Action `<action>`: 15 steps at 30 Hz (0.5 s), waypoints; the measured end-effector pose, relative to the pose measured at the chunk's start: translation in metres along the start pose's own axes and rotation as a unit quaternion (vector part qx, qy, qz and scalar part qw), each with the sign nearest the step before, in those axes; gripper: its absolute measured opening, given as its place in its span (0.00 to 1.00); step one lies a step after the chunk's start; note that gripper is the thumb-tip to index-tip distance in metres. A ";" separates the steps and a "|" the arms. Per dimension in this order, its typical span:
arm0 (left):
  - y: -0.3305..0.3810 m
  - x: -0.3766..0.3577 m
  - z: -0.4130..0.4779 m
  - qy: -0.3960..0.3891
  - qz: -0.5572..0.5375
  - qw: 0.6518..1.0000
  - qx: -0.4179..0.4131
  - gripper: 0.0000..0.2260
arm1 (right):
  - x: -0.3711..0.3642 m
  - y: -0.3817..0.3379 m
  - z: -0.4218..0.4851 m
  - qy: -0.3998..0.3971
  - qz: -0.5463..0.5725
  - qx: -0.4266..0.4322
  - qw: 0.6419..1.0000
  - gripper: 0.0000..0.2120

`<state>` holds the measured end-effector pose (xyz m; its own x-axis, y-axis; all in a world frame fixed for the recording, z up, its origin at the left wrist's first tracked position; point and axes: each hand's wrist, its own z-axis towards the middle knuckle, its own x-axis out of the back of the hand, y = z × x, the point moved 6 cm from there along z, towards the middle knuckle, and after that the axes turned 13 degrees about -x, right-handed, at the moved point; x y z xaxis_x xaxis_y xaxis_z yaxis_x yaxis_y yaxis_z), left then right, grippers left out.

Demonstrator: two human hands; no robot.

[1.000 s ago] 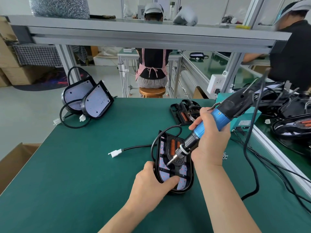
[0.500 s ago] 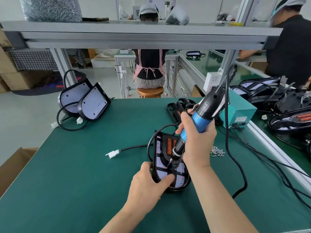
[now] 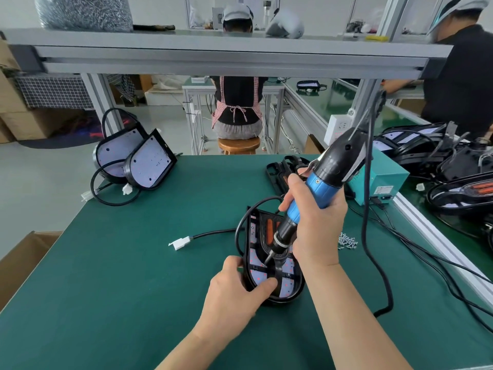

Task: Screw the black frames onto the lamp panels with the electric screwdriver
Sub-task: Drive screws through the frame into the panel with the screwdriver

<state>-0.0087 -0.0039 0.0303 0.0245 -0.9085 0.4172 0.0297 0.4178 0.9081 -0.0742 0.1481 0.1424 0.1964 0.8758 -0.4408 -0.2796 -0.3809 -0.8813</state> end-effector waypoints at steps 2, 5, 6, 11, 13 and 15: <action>0.001 0.000 0.000 -0.003 -0.003 1.000 0.001 0.18 | 0.002 -0.002 0.002 0.005 -0.001 -0.002 1.000 0.10; 0.003 0.004 -0.002 0.027 0.027 0.999 -0.005 0.22 | 0.003 -0.002 0.001 0.015 0.003 -0.007 1.000 0.09; 0.004 0.008 -0.003 0.050 0.055 0.997 -0.013 0.24 | 0.004 -0.003 0.000 0.020 0.009 -0.008 1.000 0.09; 0.032 0.024 -0.012 0.119 0.151 0.953 -0.233 0.27 | 0.008 -0.018 0.000 0.018 0.061 -0.020 0.998 0.06; 0.038 0.026 -0.011 0.101 0.172 0.935 -0.293 0.22 | 0.009 -0.025 0.000 0.020 0.084 -0.029 0.996 0.06; 0.042 0.026 -0.010 0.099 0.179 0.926 -0.318 0.14 | 0.010 -0.029 0.000 0.023 0.104 -0.039 0.994 0.06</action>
<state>0.0029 -0.0097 0.0793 0.3280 -0.7180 0.6139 0.5656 0.6698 0.4812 -0.0646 0.1676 0.1635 0.1862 0.7620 -0.6202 -0.2448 -0.5754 -0.7804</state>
